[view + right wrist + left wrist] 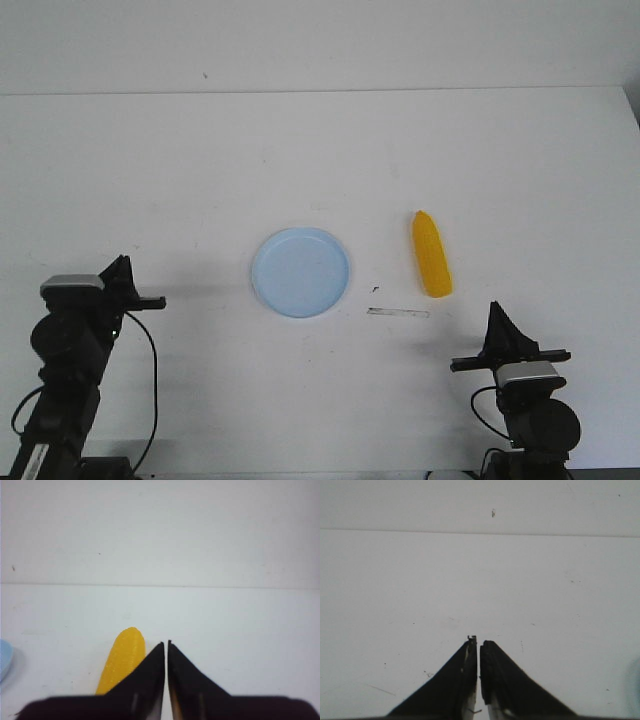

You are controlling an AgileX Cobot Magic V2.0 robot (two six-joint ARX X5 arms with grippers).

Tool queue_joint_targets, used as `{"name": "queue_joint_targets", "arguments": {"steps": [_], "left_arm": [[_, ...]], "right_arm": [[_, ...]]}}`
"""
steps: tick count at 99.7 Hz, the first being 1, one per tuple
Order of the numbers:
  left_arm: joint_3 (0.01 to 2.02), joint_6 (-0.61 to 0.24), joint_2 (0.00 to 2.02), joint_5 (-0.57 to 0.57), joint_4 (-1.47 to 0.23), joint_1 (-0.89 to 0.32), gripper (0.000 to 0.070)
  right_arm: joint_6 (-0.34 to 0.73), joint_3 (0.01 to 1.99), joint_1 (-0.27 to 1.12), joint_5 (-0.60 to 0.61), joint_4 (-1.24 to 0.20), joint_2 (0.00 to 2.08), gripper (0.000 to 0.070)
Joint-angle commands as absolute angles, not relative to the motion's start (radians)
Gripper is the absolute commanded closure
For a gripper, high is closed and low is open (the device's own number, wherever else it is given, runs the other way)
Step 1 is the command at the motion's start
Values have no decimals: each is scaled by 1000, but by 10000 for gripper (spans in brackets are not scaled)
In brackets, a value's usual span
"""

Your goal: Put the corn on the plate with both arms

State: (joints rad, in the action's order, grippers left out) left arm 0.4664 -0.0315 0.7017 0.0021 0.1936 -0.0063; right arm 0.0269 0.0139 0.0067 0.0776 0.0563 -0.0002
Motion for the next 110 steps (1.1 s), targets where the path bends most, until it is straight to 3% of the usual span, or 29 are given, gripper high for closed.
{"name": "queue_joint_targets", "arguments": {"steps": [1,43,110], "left_arm": [[438,-11,624,5,210,1,699],[282,-11,199,5,45,15,698],[287,-15,74,6,52,15,698]], "right_arm": [[36,13,8,78,67,1,691],[36,13,8,78,67,1,691],[36,13,8,78,67,1,691]]}}
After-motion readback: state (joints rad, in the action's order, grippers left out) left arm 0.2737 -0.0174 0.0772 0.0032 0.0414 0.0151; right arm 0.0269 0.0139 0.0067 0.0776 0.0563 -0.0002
